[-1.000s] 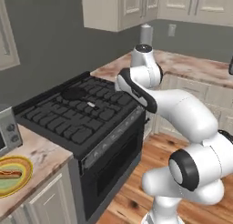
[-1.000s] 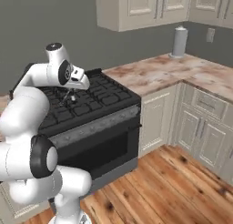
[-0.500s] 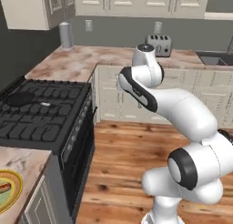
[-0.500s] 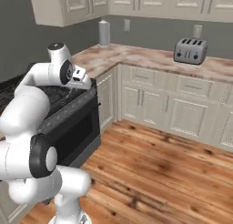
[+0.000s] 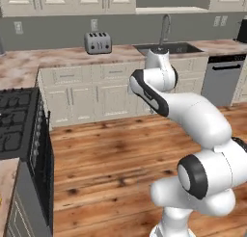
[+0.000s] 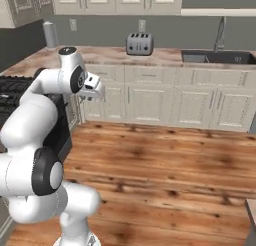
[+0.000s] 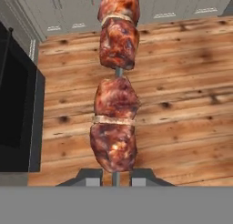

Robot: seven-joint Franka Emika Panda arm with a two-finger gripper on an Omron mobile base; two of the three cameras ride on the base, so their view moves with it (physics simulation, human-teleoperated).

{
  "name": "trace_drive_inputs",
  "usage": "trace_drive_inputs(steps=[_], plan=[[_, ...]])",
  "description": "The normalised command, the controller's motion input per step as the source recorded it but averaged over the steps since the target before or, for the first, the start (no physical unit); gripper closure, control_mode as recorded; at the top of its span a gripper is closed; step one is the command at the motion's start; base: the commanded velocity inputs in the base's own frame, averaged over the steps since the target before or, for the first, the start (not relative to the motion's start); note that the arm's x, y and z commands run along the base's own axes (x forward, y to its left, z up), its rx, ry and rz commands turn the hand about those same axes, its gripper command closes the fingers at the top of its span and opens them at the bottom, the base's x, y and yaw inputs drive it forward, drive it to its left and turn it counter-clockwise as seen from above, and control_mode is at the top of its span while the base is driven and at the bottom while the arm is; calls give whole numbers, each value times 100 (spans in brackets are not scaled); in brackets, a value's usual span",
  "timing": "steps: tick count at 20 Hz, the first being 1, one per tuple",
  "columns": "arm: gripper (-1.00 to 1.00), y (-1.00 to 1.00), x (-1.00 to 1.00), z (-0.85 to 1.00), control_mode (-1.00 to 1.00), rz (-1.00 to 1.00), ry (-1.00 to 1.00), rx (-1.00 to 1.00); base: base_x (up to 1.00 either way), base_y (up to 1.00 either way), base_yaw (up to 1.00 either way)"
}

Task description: Place the cold items (lemon and broccoli) from the fridge in one tupperware on the dining counter. Place the warm items (kebab skewer and hot dog) in the stove area in another tupperware.

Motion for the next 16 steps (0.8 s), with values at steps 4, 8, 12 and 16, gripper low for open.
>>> trace_drive_inputs(steps=[4, 8, 12, 16], plan=[[100, 0, 0, 0, 100, 0, 0, 0, -86, -9, -40], [100, 0, 0, 0, 100, 0, 0, 0, -88, -24, -31], [100, 0, 0, 0, 100, 0, 0, 0, -54, -56, -19], [100, 0, 0, 0, 100, 0, 0, 0, -29, -79, -13]])
